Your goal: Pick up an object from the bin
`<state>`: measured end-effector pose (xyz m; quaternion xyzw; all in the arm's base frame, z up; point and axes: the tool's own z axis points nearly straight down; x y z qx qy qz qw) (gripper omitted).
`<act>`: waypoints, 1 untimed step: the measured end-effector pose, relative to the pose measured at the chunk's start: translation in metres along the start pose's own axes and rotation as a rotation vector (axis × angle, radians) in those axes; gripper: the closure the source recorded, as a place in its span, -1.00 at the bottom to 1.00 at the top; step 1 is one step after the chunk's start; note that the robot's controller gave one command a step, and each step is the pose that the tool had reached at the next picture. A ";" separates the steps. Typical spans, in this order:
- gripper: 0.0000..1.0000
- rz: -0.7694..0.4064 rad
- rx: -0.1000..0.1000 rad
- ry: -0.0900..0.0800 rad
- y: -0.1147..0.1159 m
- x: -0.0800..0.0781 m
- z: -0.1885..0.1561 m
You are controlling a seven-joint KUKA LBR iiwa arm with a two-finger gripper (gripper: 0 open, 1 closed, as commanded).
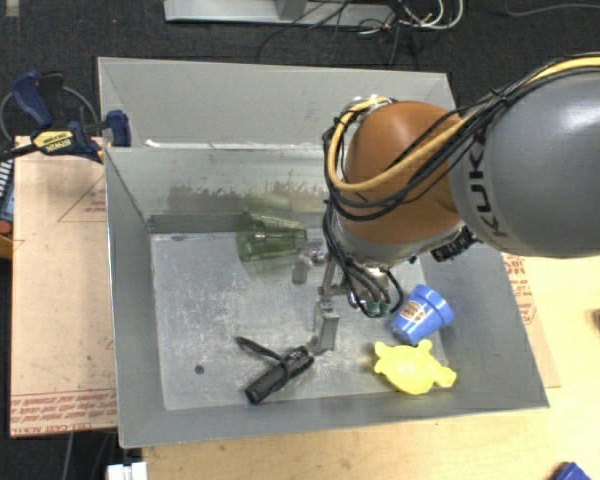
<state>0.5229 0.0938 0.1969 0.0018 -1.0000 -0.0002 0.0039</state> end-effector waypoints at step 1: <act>-1.00 0.004 -0.001 -0.008 -0.001 -0.002 -0.004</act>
Offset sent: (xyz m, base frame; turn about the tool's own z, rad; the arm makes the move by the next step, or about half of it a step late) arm -0.0379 0.0029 -0.0848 -0.0930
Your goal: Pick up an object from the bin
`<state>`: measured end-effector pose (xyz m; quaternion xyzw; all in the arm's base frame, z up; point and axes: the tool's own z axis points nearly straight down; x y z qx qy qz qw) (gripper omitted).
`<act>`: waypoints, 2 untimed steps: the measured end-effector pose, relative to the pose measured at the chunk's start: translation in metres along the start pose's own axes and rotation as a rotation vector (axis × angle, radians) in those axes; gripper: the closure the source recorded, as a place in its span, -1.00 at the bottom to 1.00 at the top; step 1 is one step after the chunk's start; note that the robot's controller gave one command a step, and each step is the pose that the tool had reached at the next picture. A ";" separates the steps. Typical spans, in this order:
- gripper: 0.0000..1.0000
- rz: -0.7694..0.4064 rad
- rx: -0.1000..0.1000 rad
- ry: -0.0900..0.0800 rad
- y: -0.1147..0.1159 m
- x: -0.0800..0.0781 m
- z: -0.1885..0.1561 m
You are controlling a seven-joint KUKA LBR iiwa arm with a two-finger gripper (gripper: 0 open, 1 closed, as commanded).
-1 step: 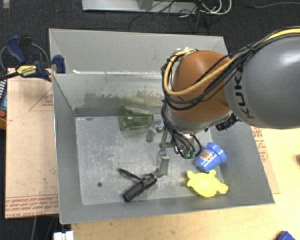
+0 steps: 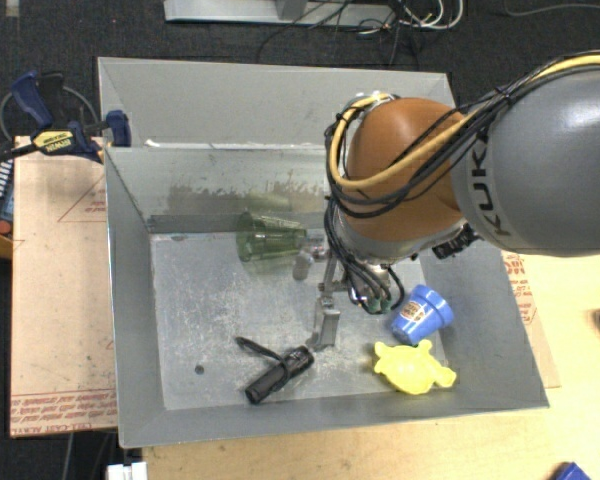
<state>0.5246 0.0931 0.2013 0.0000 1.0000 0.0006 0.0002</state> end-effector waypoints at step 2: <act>-1.00 -0.065 -0.001 0.001 -0.002 0.034 0.051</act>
Offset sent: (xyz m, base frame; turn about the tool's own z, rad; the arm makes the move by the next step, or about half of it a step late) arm -0.0330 -0.0040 -0.0478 -0.0606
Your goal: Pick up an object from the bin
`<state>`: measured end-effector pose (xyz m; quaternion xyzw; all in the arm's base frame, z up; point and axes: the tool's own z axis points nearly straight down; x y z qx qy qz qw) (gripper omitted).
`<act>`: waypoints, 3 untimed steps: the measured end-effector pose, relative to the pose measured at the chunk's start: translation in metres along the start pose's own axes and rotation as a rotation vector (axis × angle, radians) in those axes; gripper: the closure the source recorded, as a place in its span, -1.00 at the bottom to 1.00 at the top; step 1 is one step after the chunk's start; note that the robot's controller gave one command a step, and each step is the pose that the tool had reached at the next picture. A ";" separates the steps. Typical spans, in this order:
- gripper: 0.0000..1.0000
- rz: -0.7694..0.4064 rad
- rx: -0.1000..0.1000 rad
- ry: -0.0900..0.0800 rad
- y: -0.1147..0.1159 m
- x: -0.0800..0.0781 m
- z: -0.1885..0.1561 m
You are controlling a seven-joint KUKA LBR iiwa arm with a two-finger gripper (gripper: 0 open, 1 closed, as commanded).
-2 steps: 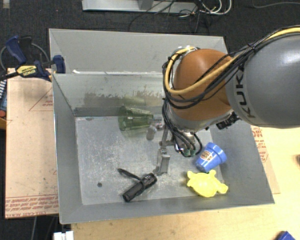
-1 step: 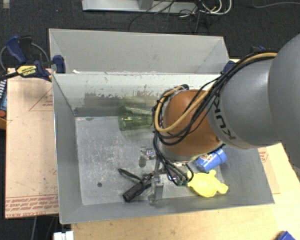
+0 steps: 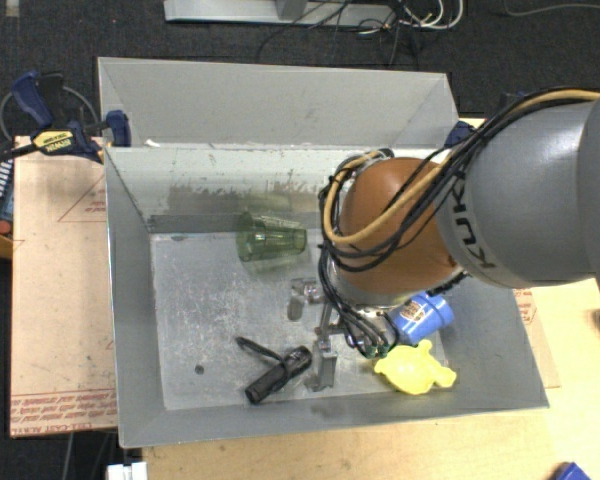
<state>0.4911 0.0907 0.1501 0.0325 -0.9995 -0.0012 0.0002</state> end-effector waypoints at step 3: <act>1.00 -0.318 -0.002 -0.001 0.044 -0.016 0.062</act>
Offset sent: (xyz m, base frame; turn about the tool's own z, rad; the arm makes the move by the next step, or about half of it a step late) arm 0.0125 0.0449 -0.0617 -0.3210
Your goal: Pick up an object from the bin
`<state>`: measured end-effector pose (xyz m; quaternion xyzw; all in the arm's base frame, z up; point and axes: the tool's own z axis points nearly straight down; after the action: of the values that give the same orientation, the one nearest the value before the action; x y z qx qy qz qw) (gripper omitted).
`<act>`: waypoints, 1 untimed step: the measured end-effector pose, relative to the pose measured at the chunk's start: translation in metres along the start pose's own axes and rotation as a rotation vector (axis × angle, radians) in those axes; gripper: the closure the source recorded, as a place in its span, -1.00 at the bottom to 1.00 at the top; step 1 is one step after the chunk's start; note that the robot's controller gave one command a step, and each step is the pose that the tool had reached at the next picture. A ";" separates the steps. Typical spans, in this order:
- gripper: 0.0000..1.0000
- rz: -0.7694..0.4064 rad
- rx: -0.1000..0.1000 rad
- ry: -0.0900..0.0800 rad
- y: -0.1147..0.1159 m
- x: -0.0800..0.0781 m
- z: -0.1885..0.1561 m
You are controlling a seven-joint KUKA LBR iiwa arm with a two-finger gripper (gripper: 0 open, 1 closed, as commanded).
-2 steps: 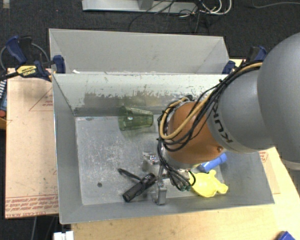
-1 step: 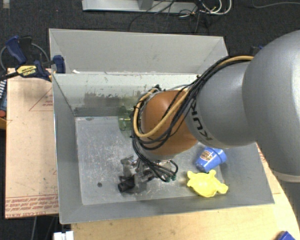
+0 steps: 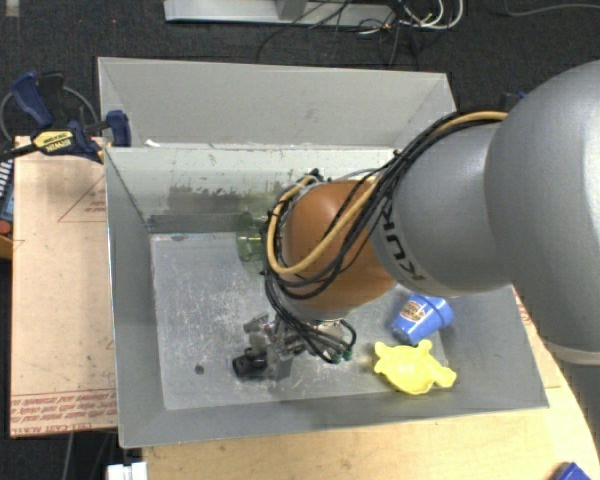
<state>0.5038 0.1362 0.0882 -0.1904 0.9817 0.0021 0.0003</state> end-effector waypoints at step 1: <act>1.00 -0.008 -0.001 0.003 0.007 0.004 -0.091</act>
Offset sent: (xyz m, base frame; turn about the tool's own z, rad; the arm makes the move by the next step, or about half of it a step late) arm 0.0260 -0.0130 0.1765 0.0762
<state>0.4975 0.1403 0.1794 -0.1942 0.9810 0.0025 -0.0013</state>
